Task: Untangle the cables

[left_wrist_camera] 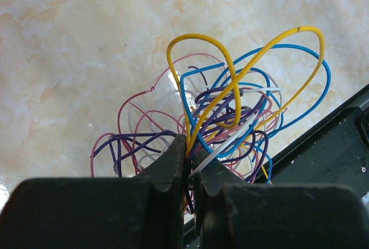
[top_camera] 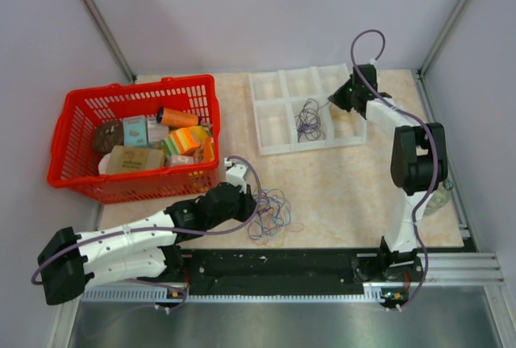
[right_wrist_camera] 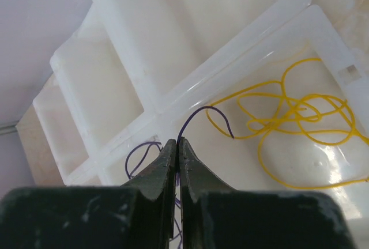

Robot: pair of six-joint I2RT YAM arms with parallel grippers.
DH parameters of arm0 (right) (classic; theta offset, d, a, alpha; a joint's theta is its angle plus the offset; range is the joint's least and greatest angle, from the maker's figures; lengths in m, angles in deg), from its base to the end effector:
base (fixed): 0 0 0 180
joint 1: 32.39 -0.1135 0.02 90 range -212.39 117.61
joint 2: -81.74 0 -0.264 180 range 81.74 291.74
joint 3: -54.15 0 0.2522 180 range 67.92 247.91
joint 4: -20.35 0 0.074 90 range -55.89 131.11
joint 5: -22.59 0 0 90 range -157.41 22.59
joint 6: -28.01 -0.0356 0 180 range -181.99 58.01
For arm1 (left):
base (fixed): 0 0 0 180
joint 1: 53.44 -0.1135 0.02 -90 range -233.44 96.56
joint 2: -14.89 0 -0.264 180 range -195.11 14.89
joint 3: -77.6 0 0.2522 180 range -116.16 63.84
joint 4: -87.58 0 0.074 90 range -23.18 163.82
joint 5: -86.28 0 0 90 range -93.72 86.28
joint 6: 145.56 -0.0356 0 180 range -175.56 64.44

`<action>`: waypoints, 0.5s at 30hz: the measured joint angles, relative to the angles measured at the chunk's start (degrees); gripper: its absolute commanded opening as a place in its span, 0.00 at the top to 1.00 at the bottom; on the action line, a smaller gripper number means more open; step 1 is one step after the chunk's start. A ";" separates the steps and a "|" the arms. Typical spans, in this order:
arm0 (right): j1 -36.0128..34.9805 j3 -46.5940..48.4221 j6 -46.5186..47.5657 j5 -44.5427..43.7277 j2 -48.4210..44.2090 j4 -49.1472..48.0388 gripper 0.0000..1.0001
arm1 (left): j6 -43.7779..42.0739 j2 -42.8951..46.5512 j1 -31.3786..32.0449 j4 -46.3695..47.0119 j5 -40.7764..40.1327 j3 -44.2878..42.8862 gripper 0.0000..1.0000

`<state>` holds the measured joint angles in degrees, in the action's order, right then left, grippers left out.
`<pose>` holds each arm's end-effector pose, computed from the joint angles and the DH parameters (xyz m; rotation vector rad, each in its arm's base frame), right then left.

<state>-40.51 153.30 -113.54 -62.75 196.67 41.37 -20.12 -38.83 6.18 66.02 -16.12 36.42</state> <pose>0.4566 0.0681 0.2187 0.8047 2.1468 0.6520 0.1078 -0.1687 0.2106 0.3425 2.2146 -0.7115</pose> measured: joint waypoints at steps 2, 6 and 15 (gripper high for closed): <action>-0.46 -0.57 2.03 -1.29 -1.46 0.48 1.00 | 0.00 0.00 0.00 0.00 0.00 0.00 0.90; -1.70 -1.33 6.64 -3.34 -4.81 1.57 1.00 | 0.00 0.00 0.00 0.02 0.13 0.00 0.90; -10.62 -1.44 20.41 -2.78 -8.24 1.86 1.00 | 0.20 0.02 0.00 0.02 0.15 0.00 0.90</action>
<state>-51.14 151.86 -93.13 -65.52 188.43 43.23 -19.92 -38.80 6.18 66.05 -15.97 36.42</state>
